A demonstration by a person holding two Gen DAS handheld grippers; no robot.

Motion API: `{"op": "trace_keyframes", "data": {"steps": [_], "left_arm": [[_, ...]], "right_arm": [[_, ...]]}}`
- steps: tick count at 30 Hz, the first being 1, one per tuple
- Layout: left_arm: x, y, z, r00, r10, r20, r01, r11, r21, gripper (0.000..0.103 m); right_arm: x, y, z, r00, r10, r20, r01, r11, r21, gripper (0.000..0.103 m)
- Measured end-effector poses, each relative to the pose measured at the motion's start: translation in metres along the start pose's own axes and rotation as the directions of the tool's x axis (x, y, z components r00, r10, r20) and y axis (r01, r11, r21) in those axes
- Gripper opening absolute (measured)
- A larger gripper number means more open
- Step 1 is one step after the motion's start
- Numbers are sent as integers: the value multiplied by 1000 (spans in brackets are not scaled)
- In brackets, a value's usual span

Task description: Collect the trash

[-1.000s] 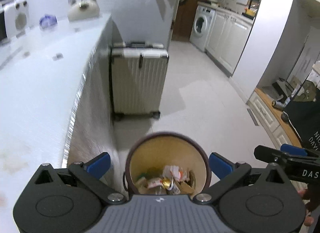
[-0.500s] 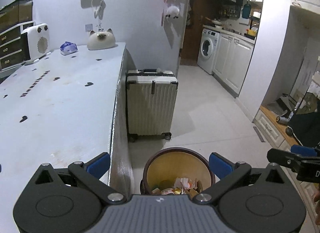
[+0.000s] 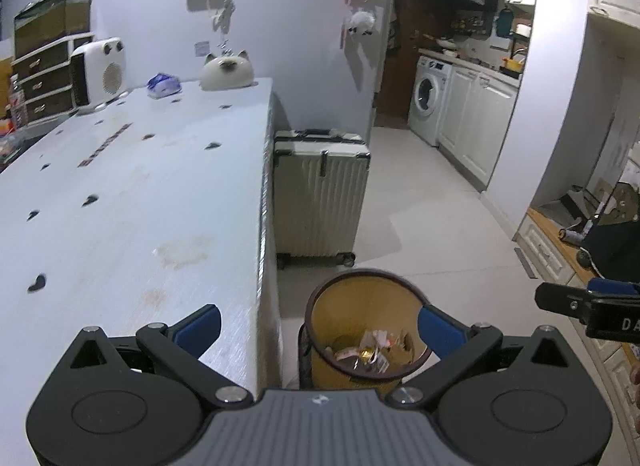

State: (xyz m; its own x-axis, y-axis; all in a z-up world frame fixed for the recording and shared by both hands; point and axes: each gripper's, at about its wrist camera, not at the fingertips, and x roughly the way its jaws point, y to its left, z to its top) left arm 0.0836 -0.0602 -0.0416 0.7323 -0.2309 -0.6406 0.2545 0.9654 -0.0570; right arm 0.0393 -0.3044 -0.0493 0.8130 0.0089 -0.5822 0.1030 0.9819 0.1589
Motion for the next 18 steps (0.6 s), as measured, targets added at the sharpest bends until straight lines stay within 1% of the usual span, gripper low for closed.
{"op": "trace_keyframes", "data": {"steps": [4,11,18], "left_arm": [[2,6,-7,999,32,-23,-32,999,-8,103],[3,9,-17,997,61,-46,-61,998,-13,103],[3,5,-23,997,62,-53,-63,998,-14,103]], "right_arm": [[1,5,-7,1000,-13,-26,13,1000,-12,103],[2,7,-15,997,-47,-59,46,999,-14,103],[4,12,-22,994,-57,-93,54,998,-35,103]]}}
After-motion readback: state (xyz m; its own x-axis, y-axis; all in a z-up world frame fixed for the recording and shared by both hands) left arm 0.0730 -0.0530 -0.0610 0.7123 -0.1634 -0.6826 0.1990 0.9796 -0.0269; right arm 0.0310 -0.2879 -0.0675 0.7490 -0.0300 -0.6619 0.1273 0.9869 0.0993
